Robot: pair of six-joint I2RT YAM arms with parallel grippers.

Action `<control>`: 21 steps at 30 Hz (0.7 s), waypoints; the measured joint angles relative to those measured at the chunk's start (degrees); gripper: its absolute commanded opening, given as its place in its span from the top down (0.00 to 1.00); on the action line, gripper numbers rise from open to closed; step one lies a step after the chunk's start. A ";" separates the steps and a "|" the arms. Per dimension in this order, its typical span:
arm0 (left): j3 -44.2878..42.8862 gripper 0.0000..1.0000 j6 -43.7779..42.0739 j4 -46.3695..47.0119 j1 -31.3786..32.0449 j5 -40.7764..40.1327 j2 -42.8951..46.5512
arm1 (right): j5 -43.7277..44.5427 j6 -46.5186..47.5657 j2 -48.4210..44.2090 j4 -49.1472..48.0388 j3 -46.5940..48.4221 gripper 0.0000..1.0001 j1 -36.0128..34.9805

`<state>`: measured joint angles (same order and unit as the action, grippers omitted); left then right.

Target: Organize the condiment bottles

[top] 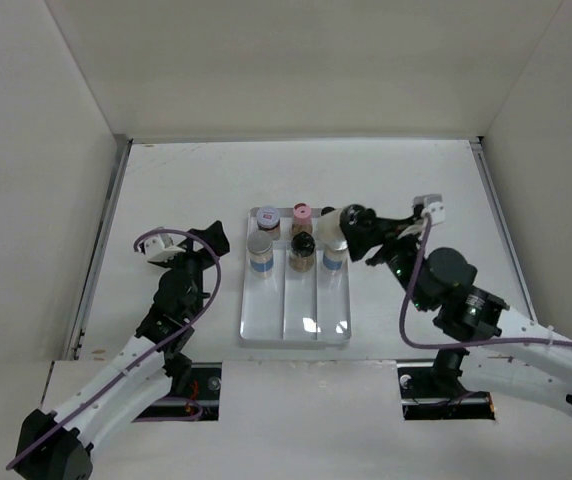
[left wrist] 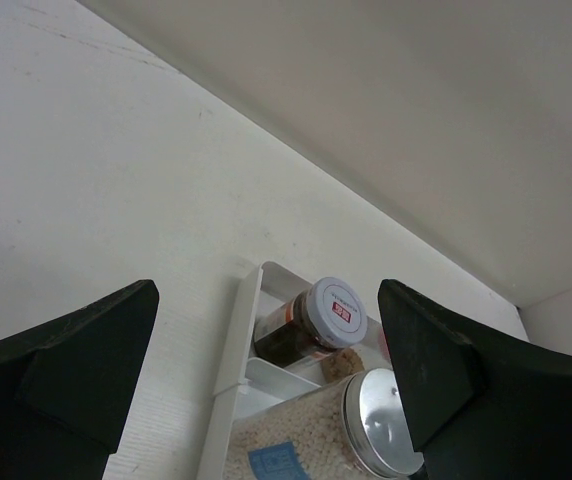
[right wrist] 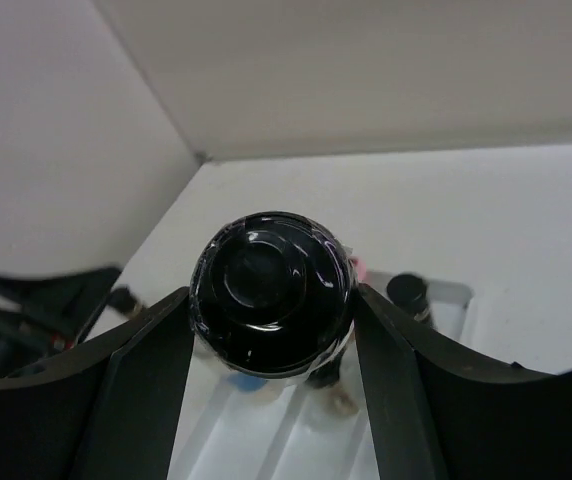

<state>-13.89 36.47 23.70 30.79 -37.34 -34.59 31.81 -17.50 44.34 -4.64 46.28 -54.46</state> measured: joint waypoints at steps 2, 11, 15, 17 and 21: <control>0.00 0.07 0.00 -0.20 0.02 -0.02 0.70 | 2.27 0.22 1.01 0.44 -2.16 0.41 -7.06; 0.00 0.07 -0.02 -0.37 -0.37 -0.09 2.54 | 5.44 0.79 17.81 -0.07 -7.41 0.41 -22.12; 0.00 0.07 -0.02 -0.42 -1.07 -0.09 2.16 | 6.86 0.70 22.99 -2.56 -7.89 0.41 -21.68; 0.00 0.07 -0.02 -0.59 -1.18 -0.11 2.12 | 7.69 0.59 24.83 -3.65 -7.98 0.40 -21.64; 0.00 0.07 -0.02 -0.61 -1.18 -0.11 2.10 | 9.31 -0.35 27.02 -5.31 -9.01 0.38 -21.66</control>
<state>-13.89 36.45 23.09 29.61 -37.45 -32.49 41.12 -17.85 71.35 -9.96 37.28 -76.12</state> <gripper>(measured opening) 0.935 0.676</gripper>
